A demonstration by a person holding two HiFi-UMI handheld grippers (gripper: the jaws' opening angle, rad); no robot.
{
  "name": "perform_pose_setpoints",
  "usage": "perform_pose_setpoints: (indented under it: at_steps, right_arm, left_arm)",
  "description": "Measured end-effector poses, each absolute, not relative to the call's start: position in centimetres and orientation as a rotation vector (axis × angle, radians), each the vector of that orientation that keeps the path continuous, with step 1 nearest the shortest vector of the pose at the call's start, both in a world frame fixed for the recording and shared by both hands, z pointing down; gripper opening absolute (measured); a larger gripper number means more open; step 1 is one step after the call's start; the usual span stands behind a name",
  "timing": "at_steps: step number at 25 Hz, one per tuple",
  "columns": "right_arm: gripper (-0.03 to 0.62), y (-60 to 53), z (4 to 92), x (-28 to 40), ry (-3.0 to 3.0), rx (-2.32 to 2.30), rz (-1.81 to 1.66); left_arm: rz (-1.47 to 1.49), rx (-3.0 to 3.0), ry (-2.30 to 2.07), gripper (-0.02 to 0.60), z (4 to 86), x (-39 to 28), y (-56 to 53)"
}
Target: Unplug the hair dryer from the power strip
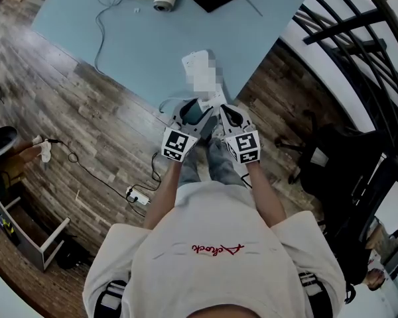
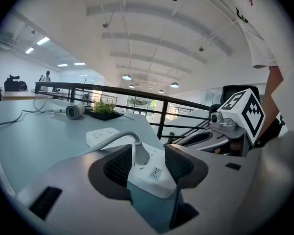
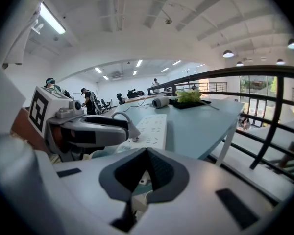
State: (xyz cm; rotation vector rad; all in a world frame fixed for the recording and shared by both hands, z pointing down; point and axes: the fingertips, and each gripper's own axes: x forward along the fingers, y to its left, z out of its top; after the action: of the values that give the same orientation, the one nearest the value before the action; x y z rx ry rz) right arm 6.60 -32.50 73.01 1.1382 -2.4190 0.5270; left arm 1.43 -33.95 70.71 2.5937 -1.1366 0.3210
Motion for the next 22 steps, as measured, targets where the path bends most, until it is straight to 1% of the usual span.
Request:
perform_pose_setpoints:
  at_steps: [4,12,15,16,22]
  right_arm:
    - [0.018,-32.5,73.0,6.7,-2.417,1.143,0.527]
    - [0.018,-32.5,73.0,6.6,-2.417,1.144,0.535]
    - [0.017,-32.5,73.0,6.7,-2.419,1.142,0.534]
    - [0.018,-32.5,73.0,6.7,-2.419,1.142,0.534]
    - [0.018,-32.5,73.0,6.6,-2.421,1.140,0.533]
  left_arm:
    - [0.325,2.602,-1.128,0.190,70.4,1.8,-34.6]
    - [0.339,2.565,-1.140,0.164,70.8,2.0,-35.5]
    - [0.346,2.541,-1.174,0.105,71.1,1.8,-35.9]
    - [0.341,2.539,-1.180,0.097,71.1,1.7,-36.0]
    - [0.324,2.538,-1.184,0.083,70.4,1.8,-36.2]
